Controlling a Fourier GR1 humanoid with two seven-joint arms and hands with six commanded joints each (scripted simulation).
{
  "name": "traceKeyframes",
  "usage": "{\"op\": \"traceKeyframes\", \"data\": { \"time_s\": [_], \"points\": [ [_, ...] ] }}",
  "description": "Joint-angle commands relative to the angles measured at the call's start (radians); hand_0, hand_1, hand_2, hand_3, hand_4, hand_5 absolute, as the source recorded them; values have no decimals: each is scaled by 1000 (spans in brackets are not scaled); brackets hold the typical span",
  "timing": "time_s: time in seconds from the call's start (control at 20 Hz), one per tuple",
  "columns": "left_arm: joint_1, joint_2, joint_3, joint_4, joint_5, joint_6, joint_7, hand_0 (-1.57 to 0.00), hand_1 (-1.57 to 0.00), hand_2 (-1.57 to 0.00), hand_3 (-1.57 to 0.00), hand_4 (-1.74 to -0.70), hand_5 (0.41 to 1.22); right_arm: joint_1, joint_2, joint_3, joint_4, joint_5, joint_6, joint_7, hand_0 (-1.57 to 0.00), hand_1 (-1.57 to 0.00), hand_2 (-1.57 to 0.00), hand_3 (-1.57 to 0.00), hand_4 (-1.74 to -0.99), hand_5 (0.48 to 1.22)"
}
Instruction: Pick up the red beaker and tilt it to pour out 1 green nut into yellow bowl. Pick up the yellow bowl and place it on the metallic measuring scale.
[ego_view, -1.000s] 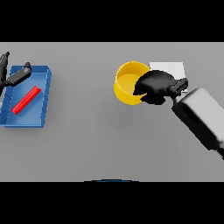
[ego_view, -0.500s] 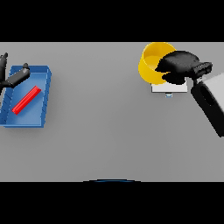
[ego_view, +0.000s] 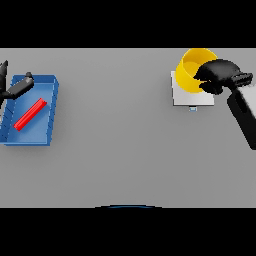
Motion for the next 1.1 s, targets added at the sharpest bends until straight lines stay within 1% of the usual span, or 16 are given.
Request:
{"op": "traceKeyframes", "data": {
  "time_s": [0.0, 0.05, 0.15, 0.3, 0.35, 0.45, 0.5, 0.6, 0.65, 0.7, 0.75, 0.8, 0.85, 0.9, 0.95, 1.05],
  "points": [
    [-2, 5, 2, 4, 1, -5, 1, 1, 1, 1, 1, -814, 757, -15, 20, 3, 41, 6, -16, 0, -1571, -1566, -1571, -1360, -1724, 1221],
    [3, 14, 6, 0, 4, -5, -1, 1, 1, 1, 1, -811, 753, -9, 27, 7, 67, 6, -39, -25, -1571, -1567, -1571, -1390, -1724, 1221],
    [9, 17, 1, -11, 2, -6, 1, 1, 1, 1, 1, -801, 743, -18, 45, 12, 115, 11, -68, -27, -1571, -1561, -1571, -1432, -1725, 1221],
    [7, 18, 3, -13, 4, -6, 0, 1, 1, 1, 1, -796, 729, -37, 73, 19, 190, 16, -96, -26, -1571, -1499, -1565, -1500, -1727, 1221],
    [2, 13, 3, -14, 8, -9, 1, 1, 1, 1, 1, -800, 725, -48, 75, 17, 207, 12, -94, -28, -1571, -1491, -1566, -1497, -1727, 1221],
    [1, 12, 0, -19, 5, -5, 4, 1, 1, 1, 1, -806, 734, -45, 87, 25, 238, 17, -120, -52, -1571, -1462, -1568, -1496, -1724, 1221],
    [-3, 8, 5, -4, 9, -12, 3, 1, 1, 1, 1, -806, 734, -56, 79, 23, 250, 11, -110, -74, -1548, -1420, -1568, -1481, -1721, 1221],
    [-7, 5, 7, 5, 8, -13, -11, 1, 1, 1, 1, -811, 740, -74, 89, 21, 283, 3, -99, -67, -1536, -1411, -1569, -1165, -1728, 1221],
    [-4, 3, 2, 2, 8, -13, -2, 1, 1, 1, 1, -813, 745, -76, 88, 17, 283, -4, -85, -67, -1543, -1443, -1496, -1022, -1659, 1221],
    [4, -4, -6, -6, 1, -3, 1, 1, 1, 1, 1, -812, 745, -82, 91, 12, 289, -10, -77, -46, -1525, -1350, -1348, -907, -1596, 1134],
    [4, -1, -8, -13, 0, 0, 12, 1, 1, 1, 1, -812, 744, -78, 95, 12, 298, -11, -81, -50, -1219, -1083, -1132, -824, -1548, 1053],
    [-7, -11, -9, 3, -3, -1, 19, 1, 1, 1, 1, -815, 744, -78, 99, 9, 297, -17, -75, -52, -975, -866, -954, -762, -1504, 983],
    [-14, -15, -6, 14, -3, -5, 15, 1, 1, 1, 1, -812, 745, -83, 94, 9, 304, -16, -71, -65, -780, -692, -810, -711, -1470, 928],
    [-20, -14, -7, 14, -6, -6, 20, 1, 1, 1, 1, -809, 742, -85, 88, 11, 310, -13, -65, -72, -624, -554, -694, -670, -1444, 887],
    [-17, -13, -6, 19, -6, -9, 10, 1, 1, 1, 1, -805, 740, -92, 94, 10, 322, -13, -57, -62, -499, -443, -597, -635, -1425, 851],
    [-21, -29, -5, 46, -6, -14, -12, 1, 1, 1, 1, -809, 739, -97, 99, 13, 338, -8, -62, -82, -319, -283, -449, -572, -1397, 799]
  ]
}}
